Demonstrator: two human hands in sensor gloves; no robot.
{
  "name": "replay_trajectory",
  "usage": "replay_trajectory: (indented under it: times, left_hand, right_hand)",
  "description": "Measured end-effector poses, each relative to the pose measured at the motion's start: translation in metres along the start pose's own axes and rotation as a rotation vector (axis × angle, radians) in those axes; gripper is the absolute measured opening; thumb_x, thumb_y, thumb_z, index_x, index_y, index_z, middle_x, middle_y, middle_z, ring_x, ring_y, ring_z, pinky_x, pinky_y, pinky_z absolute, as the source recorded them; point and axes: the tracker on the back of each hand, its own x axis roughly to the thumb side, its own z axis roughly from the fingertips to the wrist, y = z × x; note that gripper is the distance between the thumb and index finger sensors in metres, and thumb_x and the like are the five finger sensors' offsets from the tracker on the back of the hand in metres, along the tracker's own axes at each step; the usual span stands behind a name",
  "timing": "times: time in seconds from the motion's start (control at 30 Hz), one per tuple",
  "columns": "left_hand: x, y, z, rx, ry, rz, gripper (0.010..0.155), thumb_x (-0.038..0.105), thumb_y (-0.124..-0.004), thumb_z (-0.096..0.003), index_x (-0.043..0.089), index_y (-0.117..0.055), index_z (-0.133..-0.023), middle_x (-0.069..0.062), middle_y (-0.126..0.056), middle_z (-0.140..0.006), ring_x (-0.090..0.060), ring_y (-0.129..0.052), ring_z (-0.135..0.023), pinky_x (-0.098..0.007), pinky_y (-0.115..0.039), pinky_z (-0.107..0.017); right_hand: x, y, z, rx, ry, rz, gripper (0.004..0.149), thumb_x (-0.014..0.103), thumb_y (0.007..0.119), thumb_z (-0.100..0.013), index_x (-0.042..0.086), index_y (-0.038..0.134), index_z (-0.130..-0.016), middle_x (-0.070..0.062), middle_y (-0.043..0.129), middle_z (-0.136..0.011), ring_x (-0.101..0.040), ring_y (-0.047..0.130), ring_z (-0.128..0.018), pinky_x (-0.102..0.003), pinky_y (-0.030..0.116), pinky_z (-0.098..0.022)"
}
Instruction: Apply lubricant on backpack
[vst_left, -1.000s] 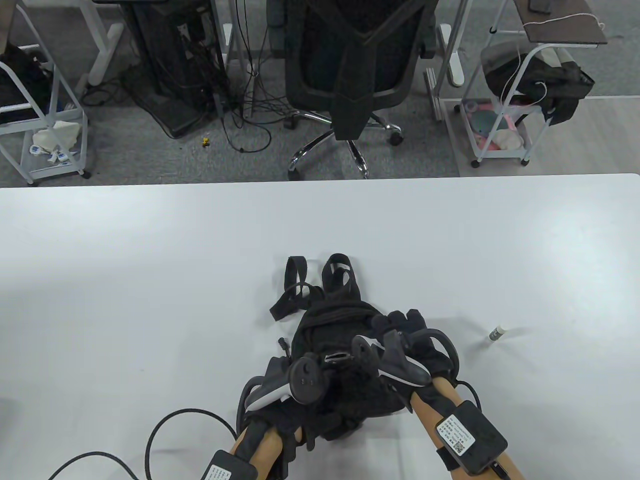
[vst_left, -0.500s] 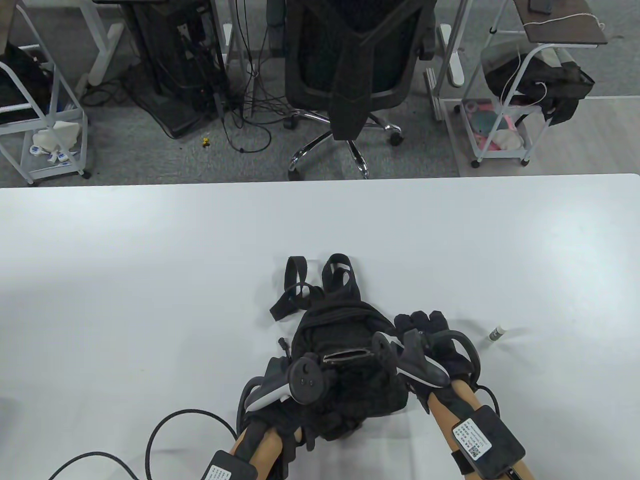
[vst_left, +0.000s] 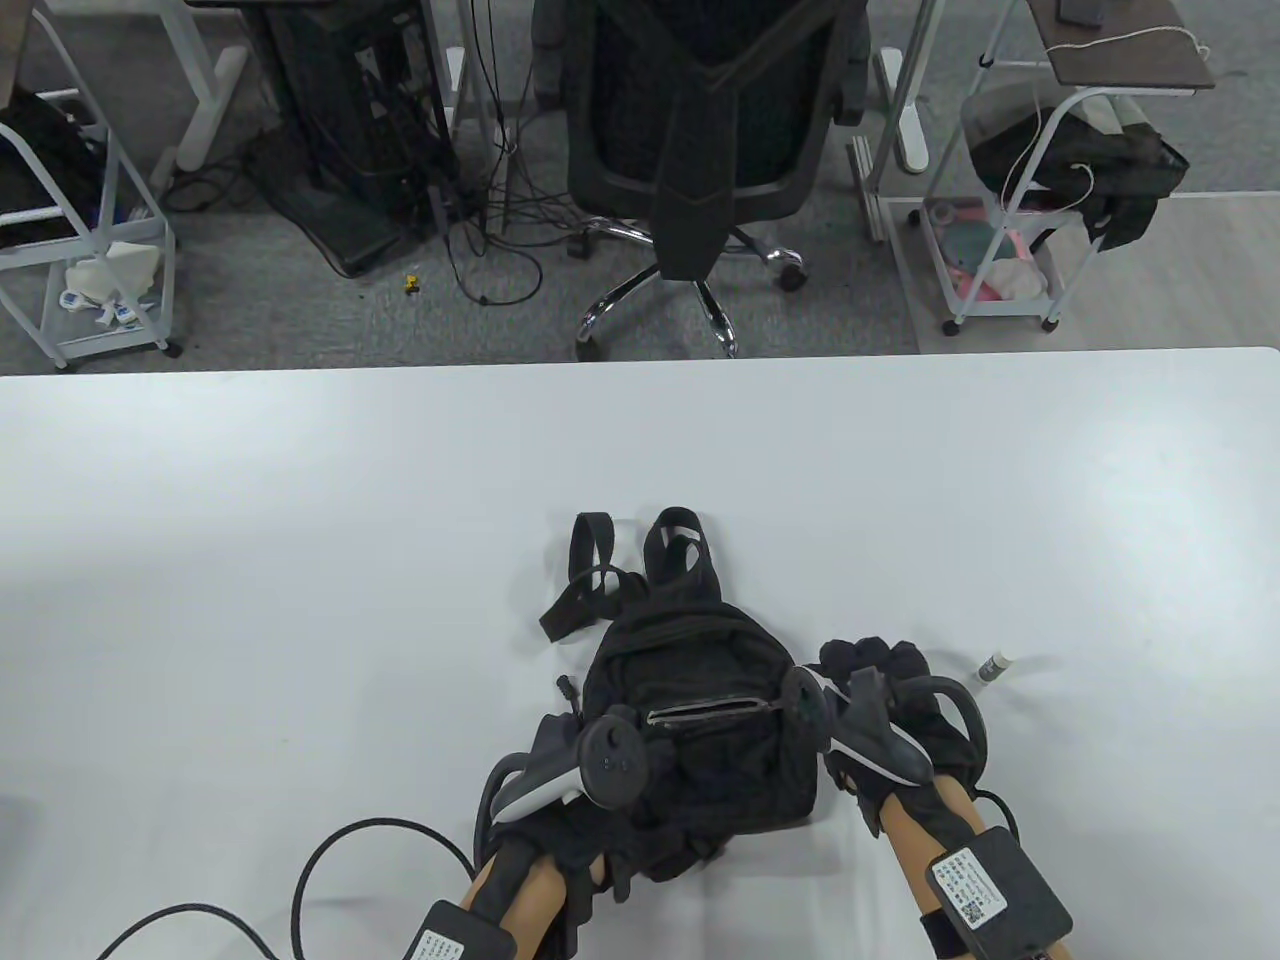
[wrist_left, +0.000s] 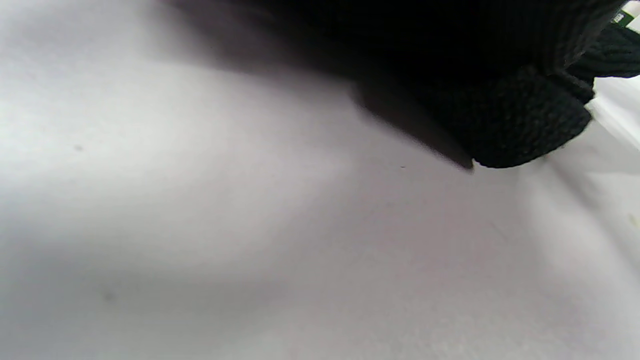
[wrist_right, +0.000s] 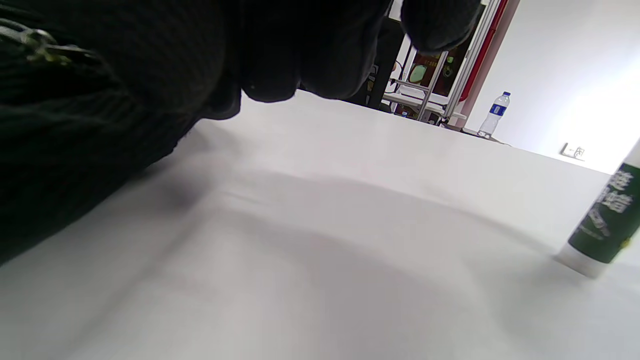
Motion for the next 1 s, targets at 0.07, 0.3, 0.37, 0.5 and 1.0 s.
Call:
replay_trajectory:
  times: [0.07, 0.3, 0.37, 0.5, 1.0]
  left_hand:
    - [0.0, 0.001, 0.0, -0.016, -0.005, -0.016, 0.085, 0.068, -0.069, -0.0494, 0.035, -0.026, -0.114, -0.013, 0.0, -0.115, -0.066, -0.008, -0.095, -0.076, -0.022, -0.069]
    - [-0.004, 0.006, 0.004, 0.008, -0.06, 0.034, 0.084, 0.067, -0.07, -0.0496, 0.033, -0.033, -0.117, -0.017, -0.004, -0.116, -0.068, -0.013, -0.096, -0.077, -0.027, -0.069]
    - [-0.005, 0.009, 0.009, 0.005, -0.097, 0.084, 0.082, 0.066, -0.07, -0.0502, 0.032, -0.037, -0.117, -0.02, -0.005, -0.116, -0.071, -0.015, -0.096, -0.079, -0.03, -0.068]
    - [-0.005, 0.021, 0.026, 0.067, -0.139, 0.125, 0.08, 0.065, -0.07, -0.0506, 0.031, -0.04, -0.117, -0.024, -0.011, -0.117, -0.071, -0.02, -0.097, -0.079, -0.033, -0.068]
    - [-0.021, 0.053, 0.061, 0.539, -0.519, 0.346, 0.085, 0.061, -0.073, -0.0487, 0.021, -0.039, -0.116, -0.028, -0.028, -0.116, -0.063, -0.046, -0.101, -0.073, -0.047, -0.071]
  right_hand:
    - [-0.001, -0.004, 0.002, -0.009, -0.002, -0.006, 0.043, 0.045, 0.084, -0.045, 0.046, 0.08, -0.088, 0.012, 0.072, -0.101, -0.019, 0.079, -0.095, -0.054, 0.059, -0.075]
    - [-0.011, -0.031, 0.014, -0.075, -0.014, -0.095, 0.047, 0.047, 0.084, -0.044, 0.045, 0.078, -0.091, 0.011, 0.07, -0.103, -0.02, 0.078, -0.097, -0.054, 0.06, -0.075]
    - [-0.013, -0.042, 0.018, -0.119, -0.029, -0.152, 0.047, 0.048, 0.085, -0.043, 0.045, 0.08, -0.09, 0.01, 0.072, -0.103, -0.02, 0.079, -0.097, -0.054, 0.061, -0.074]
    - [-0.016, -0.062, 0.027, -0.162, -0.06, -0.279, 0.048, 0.054, 0.082, -0.042, 0.044, 0.081, -0.088, 0.009, 0.071, -0.104, -0.022, 0.079, -0.098, -0.055, 0.061, -0.073]
    - [-0.043, -0.053, 0.066, -0.326, -0.152, -0.779, 0.057, 0.061, 0.08, -0.041, 0.043, 0.074, -0.095, 0.005, 0.069, -0.106, -0.025, 0.082, -0.096, -0.054, 0.066, -0.07]
